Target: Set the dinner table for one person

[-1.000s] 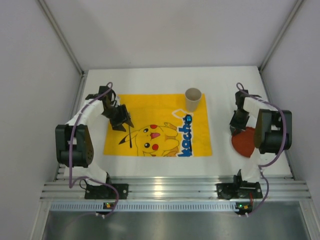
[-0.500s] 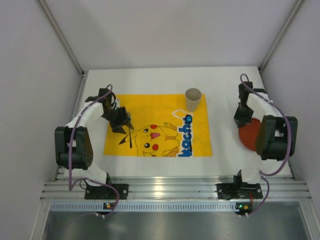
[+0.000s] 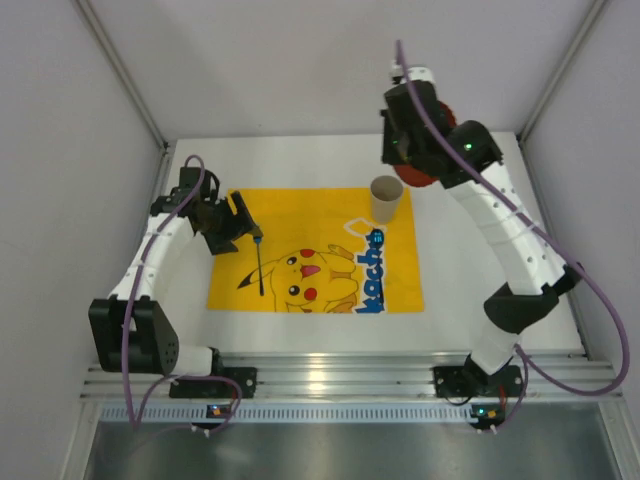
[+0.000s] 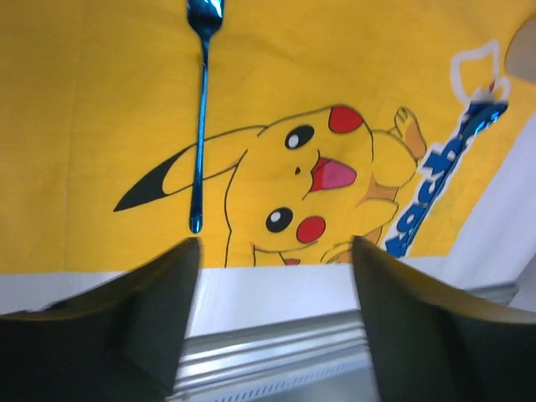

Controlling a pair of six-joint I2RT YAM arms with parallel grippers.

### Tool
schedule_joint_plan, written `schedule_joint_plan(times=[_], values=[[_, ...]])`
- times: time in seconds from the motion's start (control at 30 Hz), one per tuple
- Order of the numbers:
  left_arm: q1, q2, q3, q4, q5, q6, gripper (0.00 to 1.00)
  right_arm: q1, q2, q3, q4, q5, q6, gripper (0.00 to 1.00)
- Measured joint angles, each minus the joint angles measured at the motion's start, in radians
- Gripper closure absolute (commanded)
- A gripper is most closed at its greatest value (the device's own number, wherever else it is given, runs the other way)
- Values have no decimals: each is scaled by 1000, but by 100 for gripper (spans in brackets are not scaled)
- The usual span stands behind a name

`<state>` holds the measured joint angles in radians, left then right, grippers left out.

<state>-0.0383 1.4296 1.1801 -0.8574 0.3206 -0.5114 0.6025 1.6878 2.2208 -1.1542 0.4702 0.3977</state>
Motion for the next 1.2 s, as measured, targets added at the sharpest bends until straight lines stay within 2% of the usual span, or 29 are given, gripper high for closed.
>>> schedule_joint_plan(times=[0.03, 0.13, 0.3, 0.4, 0.57, 0.87, 1.2], values=[[0, -27, 0, -2, -26, -6, 2, 82, 33, 46, 1, 2, -17, 100], [0, -127, 0, -26, -139, -50, 2, 277, 162, 149, 1, -6, -73, 100], [3, -307, -16, -55, -307, -101, 2, 419, 330, 142, -6, -92, -142, 100], [3, -415, -36, -84, -370, -123, 2, 449, 417, 142, -25, -148, -161, 100], [3, -507, -64, -132, -411, -146, 2, 453, 497, 80, -34, -223, -162, 100], [3, -585, -82, -229, -429, -162, 2, 453, 631, -36, -39, -236, -159, 100], [3, -642, -82, -283, -445, -168, 2, 453, 663, -153, 29, -244, -153, 98]])
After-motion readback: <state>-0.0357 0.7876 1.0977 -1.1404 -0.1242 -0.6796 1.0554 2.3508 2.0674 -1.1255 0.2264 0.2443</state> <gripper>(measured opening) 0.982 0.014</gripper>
